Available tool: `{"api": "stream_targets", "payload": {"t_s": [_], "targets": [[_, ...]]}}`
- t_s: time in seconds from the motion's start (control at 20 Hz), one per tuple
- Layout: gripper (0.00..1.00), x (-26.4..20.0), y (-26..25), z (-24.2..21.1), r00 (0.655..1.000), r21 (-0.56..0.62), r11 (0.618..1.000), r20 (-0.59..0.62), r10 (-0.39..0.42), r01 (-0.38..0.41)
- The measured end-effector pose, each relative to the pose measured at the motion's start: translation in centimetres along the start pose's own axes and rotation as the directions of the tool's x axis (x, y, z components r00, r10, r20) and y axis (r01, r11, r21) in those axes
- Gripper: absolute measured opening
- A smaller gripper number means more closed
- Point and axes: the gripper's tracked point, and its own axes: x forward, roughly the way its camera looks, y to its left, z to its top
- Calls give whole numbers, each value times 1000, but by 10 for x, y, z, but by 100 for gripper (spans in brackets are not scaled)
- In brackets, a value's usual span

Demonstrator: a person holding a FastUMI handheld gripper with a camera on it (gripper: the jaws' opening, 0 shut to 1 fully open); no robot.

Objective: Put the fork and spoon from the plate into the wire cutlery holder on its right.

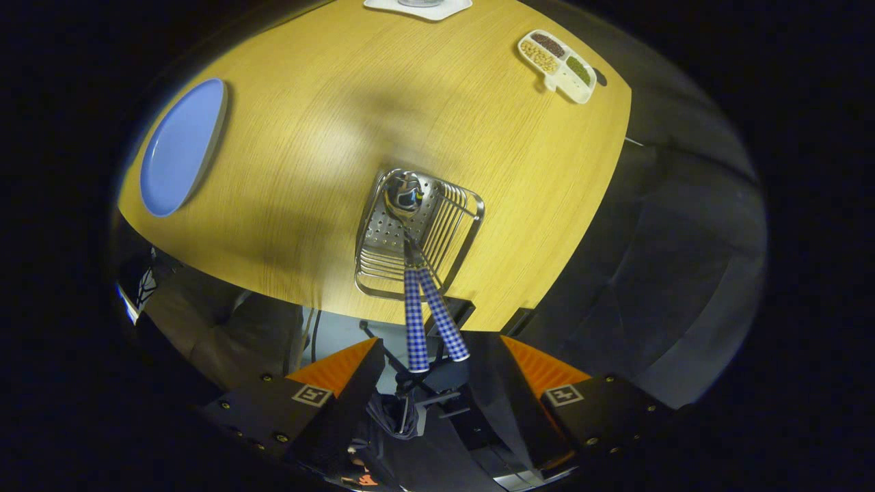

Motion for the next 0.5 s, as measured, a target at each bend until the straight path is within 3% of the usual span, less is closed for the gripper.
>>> {"api": "stream_targets", "payload": {"t_s": [0.3, 0.5], "targets": [[97, -16, 7, -11, 992, 89, 996, 127, -3, -9], [97, -44, 22, 7, 944, 186, 981, 330, -7, -57]]}}
